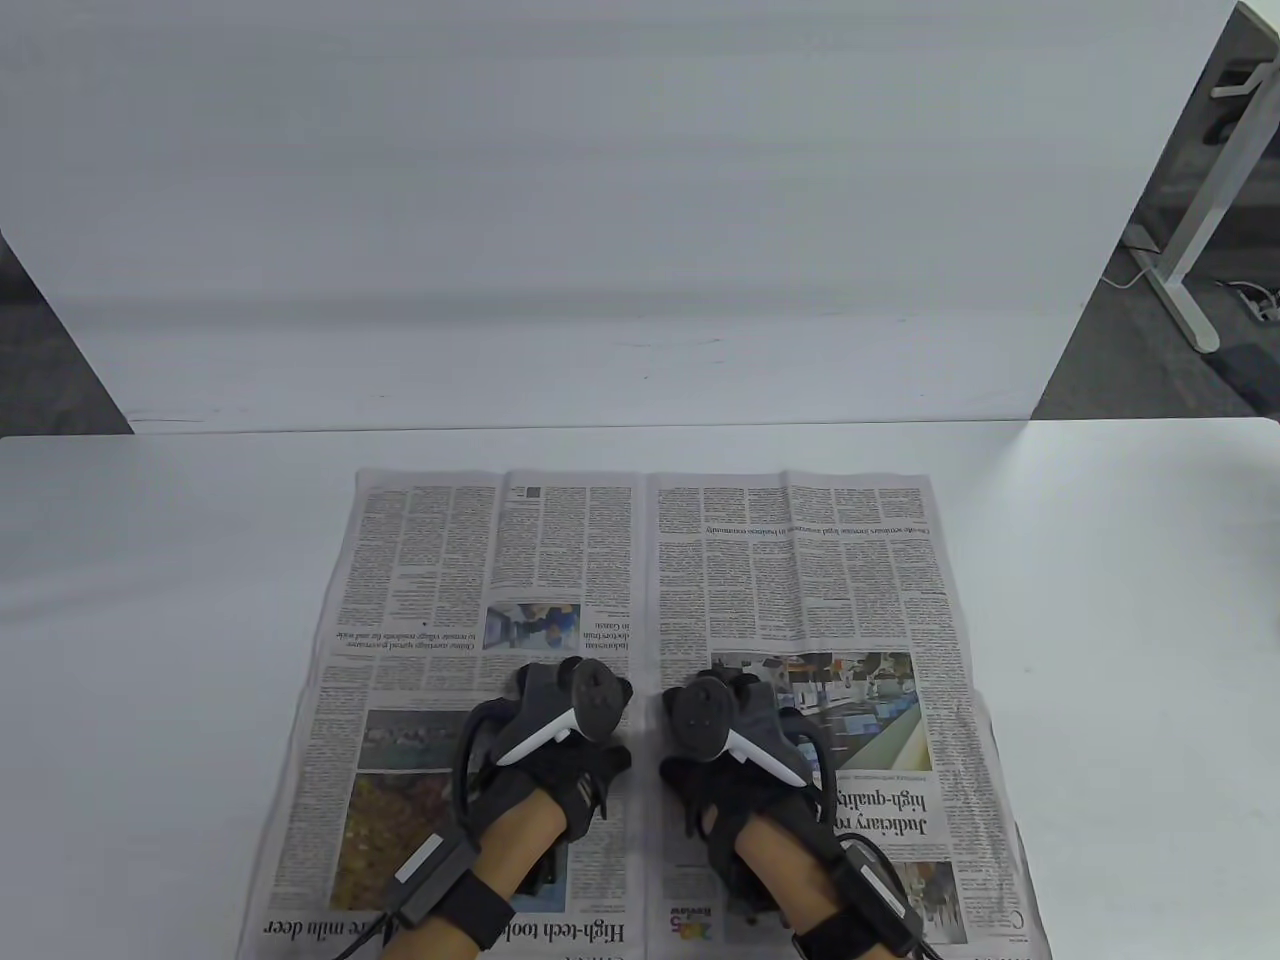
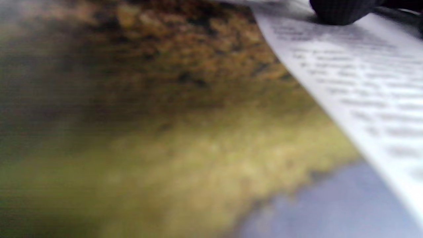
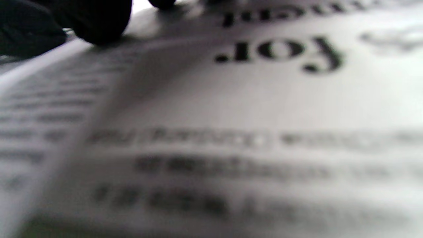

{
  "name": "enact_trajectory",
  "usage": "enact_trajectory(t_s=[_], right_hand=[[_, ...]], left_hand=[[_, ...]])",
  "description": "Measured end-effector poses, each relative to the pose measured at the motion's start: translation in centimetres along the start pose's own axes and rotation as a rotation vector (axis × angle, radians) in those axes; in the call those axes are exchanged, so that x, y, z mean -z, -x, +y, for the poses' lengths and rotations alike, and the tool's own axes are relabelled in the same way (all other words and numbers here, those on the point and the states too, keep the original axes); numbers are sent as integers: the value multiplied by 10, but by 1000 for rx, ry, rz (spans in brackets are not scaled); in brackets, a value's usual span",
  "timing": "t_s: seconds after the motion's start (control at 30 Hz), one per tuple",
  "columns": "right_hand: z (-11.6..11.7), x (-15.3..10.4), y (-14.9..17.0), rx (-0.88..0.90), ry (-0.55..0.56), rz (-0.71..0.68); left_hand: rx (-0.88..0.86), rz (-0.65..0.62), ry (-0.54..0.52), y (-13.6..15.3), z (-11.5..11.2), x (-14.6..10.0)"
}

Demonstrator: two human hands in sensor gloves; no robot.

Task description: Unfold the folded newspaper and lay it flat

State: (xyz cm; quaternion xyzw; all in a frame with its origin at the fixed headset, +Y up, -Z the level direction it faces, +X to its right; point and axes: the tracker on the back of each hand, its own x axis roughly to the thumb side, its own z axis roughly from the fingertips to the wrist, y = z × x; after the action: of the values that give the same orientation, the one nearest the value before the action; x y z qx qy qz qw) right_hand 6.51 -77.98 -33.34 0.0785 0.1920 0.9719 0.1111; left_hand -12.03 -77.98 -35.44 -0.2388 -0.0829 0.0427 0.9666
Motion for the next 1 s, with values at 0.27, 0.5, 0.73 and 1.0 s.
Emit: enact_trajectory(t_s=[0.27, 0.5, 0.73, 1.0], right_hand=[[-5, 2, 19, 21, -10, 35], [-9, 2, 40, 39, -6, 75], [-14, 2, 60, 64, 1, 118], [-22, -1, 95, 108, 28, 206]], left_hand=[[-56, 27, 9, 21, 2, 2], [-114, 75, 3, 46, 5, 4], [-164, 131, -6, 70, 8, 4], [-246, 222, -28, 109, 11, 3]])
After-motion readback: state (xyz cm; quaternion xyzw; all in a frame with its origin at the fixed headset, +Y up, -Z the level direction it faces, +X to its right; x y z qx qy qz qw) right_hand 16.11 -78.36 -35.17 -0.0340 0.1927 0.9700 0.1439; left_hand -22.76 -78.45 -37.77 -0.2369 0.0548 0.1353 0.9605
